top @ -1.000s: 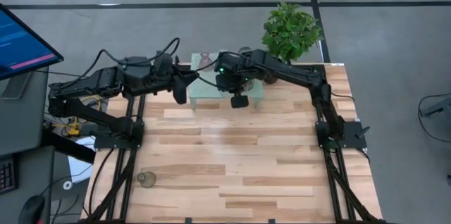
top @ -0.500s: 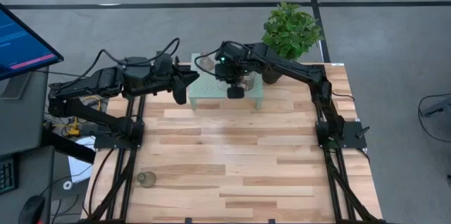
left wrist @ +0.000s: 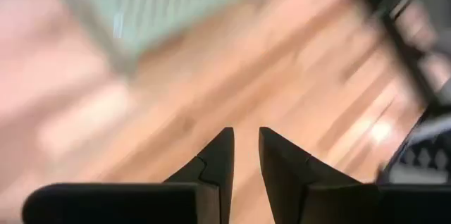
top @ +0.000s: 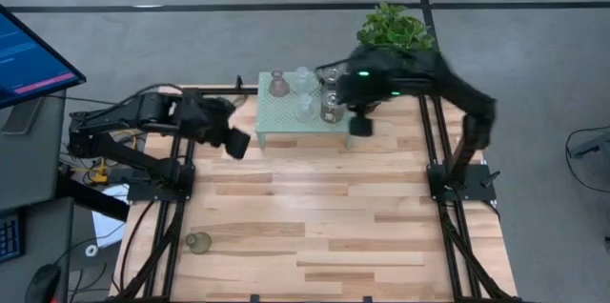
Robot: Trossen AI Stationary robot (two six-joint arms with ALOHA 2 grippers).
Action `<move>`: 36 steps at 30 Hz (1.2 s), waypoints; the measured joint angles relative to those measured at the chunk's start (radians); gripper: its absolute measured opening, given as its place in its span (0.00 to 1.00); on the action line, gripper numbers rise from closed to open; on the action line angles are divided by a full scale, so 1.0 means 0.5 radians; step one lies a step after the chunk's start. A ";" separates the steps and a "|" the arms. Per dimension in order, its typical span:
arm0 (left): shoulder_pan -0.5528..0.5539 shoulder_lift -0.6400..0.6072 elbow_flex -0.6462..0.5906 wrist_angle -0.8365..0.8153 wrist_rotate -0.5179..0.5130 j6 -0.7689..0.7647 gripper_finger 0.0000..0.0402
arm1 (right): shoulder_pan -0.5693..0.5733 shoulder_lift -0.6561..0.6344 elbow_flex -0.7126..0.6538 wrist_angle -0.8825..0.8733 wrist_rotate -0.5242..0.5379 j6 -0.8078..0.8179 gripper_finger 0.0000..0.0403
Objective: Pick & Place candle stick holders
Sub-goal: Put the pink vase on the shelf
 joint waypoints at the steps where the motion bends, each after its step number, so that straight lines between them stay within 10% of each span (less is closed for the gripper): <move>1: 0.000 0.026 0.000 -0.084 0.086 -0.030 0.17 | 0.023 -0.058 0.000 -0.045 0.026 0.062 0.00; 8: -0.151 0.182 0.000 -0.330 0.488 0.046 0.26 | 0.255 -0.425 -0.040 -0.167 0.124 0.453 0.00; 17: -0.435 0.191 -0.001 -0.601 0.479 -0.037 0.52 | 0.575 -0.892 -0.198 -0.153 0.380 0.777 0.00; 36: -0.668 -0.072 -0.525 -0.523 0.731 -0.162 0.55 | 0.935 -2.353 -2.871 1.777 0.583 1.280 0.00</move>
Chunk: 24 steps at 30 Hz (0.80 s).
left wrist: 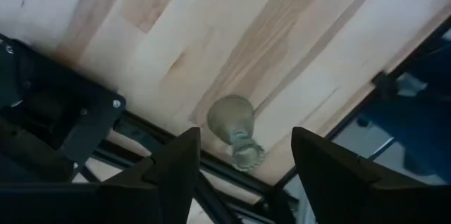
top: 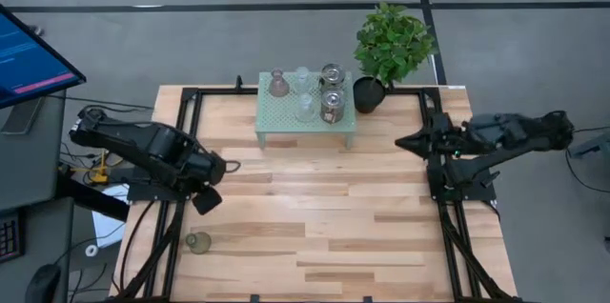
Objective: Pick & Place candle stick holders
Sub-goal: Put the pink vase on the shelf
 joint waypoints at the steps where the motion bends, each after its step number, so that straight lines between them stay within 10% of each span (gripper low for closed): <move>1: -0.018 0.000 -0.025 0.015 0.000 0.001 0.56 | 0.015 -0.064 -0.108 0.126 0.000 0.000 0.00; 11: -0.216 -0.015 -0.188 0.110 0.142 0.028 0.56 | 0.034 -0.628 -0.743 0.626 0.024 0.223 0.00; 24: -0.734 0.041 -0.425 0.404 0.165 0.019 0.56 | 0.033 -0.713 -0.806 0.647 0.024 0.273 0.00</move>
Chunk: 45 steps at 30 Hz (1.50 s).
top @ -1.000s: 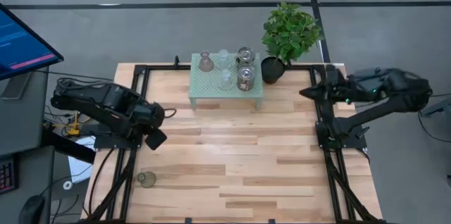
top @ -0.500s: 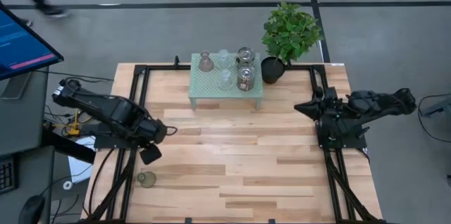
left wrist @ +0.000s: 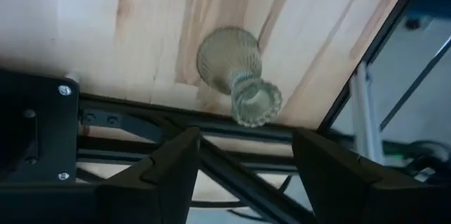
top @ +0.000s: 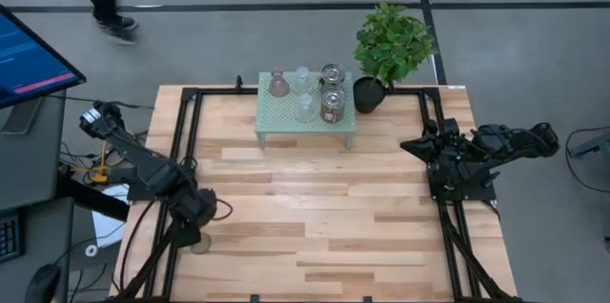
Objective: Pick & Place candle stick holders
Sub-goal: Put the pink vase on the shelf
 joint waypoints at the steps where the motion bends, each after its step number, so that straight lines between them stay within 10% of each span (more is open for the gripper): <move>1: -0.033 0.004 -0.005 0.001 0.000 0.000 0.56 | 0.000 0.000 0.000 0.000 0.000 0.000 0.00; 45: -0.408 0.009 -0.455 0.539 -0.263 -0.158 0.56 | -0.001 0.000 0.000 -0.007 0.000 0.003 0.00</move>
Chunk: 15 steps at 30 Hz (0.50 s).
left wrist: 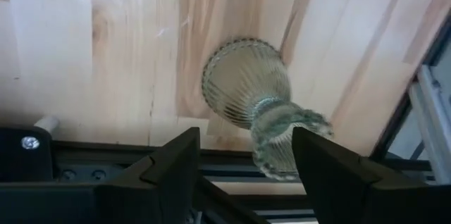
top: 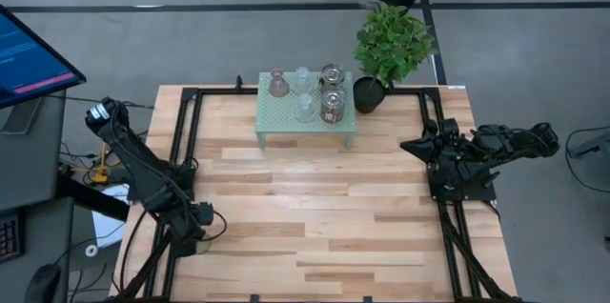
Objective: Pick & Place candle stick holders
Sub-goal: Put the pink vase on the shelf
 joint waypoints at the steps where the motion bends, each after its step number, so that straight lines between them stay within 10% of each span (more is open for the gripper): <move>1: 0.000 0.000 -0.013 0.001 0.004 0.000 0.56 | 0.000 0.000 0.000 0.000 -0.001 0.000 0.00; 7: 0.000 0.000 -0.028 0.023 0.008 -0.009 0.52 | 0.002 0.000 0.000 0.001 -0.001 0.000 0.00; 15: 0.000 -0.002 -0.110 0.138 0.011 -0.077 0.16 | 0.002 0.000 0.000 0.001 -0.001 -0.001 0.00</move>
